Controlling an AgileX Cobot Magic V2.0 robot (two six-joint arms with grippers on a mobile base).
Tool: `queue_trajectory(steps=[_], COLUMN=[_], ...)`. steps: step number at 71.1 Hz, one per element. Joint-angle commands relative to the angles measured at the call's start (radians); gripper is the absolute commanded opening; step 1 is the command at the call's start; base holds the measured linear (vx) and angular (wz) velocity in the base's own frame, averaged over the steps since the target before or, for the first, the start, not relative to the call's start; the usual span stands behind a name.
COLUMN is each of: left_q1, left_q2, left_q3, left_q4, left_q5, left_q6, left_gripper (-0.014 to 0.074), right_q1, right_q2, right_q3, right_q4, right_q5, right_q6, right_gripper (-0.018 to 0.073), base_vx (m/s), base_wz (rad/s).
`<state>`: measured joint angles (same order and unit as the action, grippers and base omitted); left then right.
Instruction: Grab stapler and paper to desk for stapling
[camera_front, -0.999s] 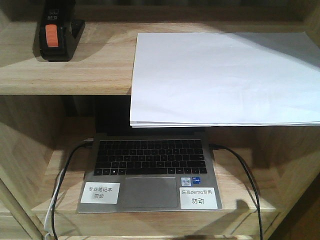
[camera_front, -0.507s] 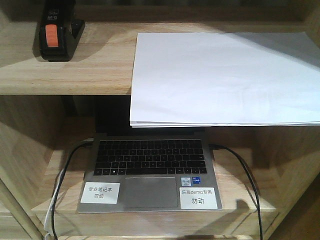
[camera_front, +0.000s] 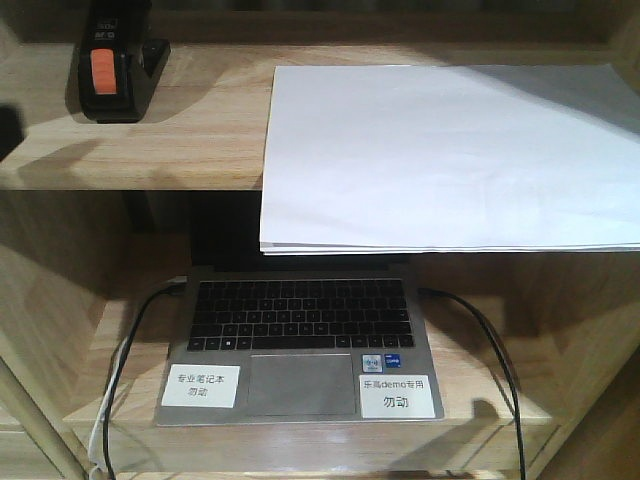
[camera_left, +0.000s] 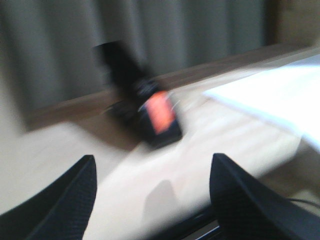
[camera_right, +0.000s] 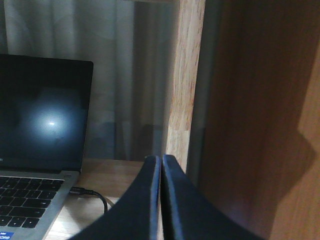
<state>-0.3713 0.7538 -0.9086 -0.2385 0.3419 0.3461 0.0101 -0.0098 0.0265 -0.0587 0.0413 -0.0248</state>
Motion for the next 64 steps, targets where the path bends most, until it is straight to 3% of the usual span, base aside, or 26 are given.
queue_trajectory(steps=[1, 13, 21, 41, 52, 64], left_q1=[-0.008, -0.008, -0.008, -0.019, -0.049, -0.058], left_q2=[0.091, 0.271, 0.393, 0.666, 0.762, 0.821], left_q3=[-0.117, -0.332, -0.52, -0.987, -1.14, -1.236], left_q4=[-0.018, -0.015, -0.002, 0.279, 0.375, 0.415], left_q5=[-0.058, -0.036, 0.081, 0.491, 0.65, 0.755], left_q6=[0.005, 0.004, -0.044, -0.416, -0.471, -0.513], left_gripper=[0.0471, 0.0471, 0.0471, 0.0471, 0.0471, 0.0471], right_q1=[-0.001, -0.001, -0.001, -0.001, -0.001, -0.001], right_q2=[-0.01, -0.01, -0.01, -0.01, -0.01, -0.01], right_q3=[0.005, 0.005, 0.005, 0.005, 0.005, 0.005], right_q4=[-0.003, -0.003, -0.003, -0.003, -0.003, -0.003], right_q5=[-0.07, -0.07, -0.07, -0.07, -0.07, -0.07], right_q6=[-0.003, -0.003, -0.003, -0.003, -0.003, -0.003], right_gripper=[-0.001, -0.001, -0.001, -0.001, -0.001, -0.001], base_vx=[0.0, 0.0, 0.0, 0.0, 0.0, 0.0], base_wz=[0.0, 0.0, 0.0, 0.0, 0.0, 0.0])
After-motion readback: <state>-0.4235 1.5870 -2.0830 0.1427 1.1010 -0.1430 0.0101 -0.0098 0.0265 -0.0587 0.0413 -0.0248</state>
